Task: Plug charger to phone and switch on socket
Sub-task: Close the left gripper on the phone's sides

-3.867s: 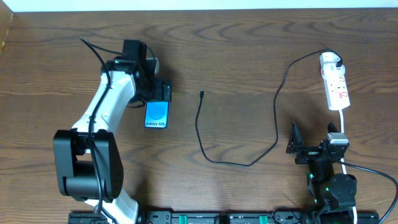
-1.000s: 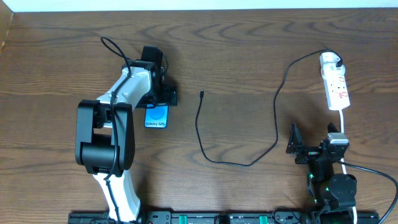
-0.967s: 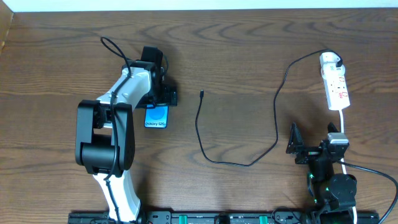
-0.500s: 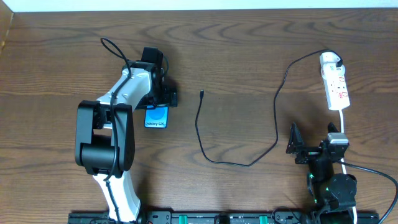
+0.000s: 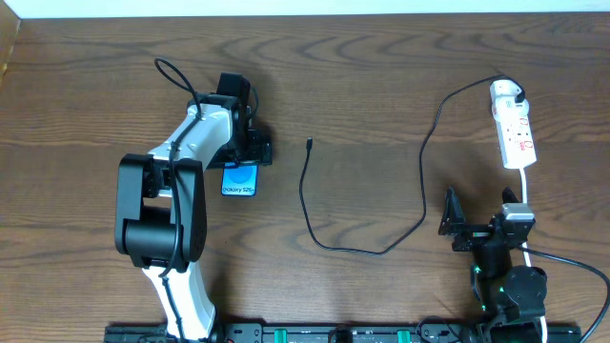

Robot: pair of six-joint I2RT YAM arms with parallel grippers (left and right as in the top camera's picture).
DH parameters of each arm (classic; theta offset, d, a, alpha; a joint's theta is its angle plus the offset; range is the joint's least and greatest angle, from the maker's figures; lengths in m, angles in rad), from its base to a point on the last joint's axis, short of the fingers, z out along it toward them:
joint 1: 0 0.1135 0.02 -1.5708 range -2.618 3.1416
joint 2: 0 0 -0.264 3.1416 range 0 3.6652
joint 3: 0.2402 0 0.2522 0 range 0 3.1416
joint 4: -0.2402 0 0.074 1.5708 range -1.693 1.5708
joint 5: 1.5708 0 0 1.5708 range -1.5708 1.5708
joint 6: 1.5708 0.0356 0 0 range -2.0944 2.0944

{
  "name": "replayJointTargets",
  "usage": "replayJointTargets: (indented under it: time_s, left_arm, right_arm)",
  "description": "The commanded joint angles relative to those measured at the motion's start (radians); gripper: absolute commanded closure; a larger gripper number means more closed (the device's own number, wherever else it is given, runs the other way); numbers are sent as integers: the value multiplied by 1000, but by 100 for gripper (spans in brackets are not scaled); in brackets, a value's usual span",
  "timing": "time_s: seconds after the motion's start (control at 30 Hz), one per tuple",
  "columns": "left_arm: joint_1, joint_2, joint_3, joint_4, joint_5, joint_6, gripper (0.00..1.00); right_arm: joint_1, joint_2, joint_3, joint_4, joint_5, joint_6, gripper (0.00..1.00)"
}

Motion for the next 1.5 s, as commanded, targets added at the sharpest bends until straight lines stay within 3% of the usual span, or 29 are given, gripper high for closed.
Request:
replayJointTargets:
  time_s: [0.0,0.7,1.47]
  left_arm:
    - [-7,72,-68,-25,-5,32,3]
    - [-7,72,-68,-27,-2,13,4]
    - [-7,72,-68,-24,-2,13,16]
  right_arm:
    - [-6,-3,-2,-3,-2,-3,1]
    - [-6,-3,-2,-4,-2,-3,1]
    - [-6,-3,-2,-3,-2,-3,1]
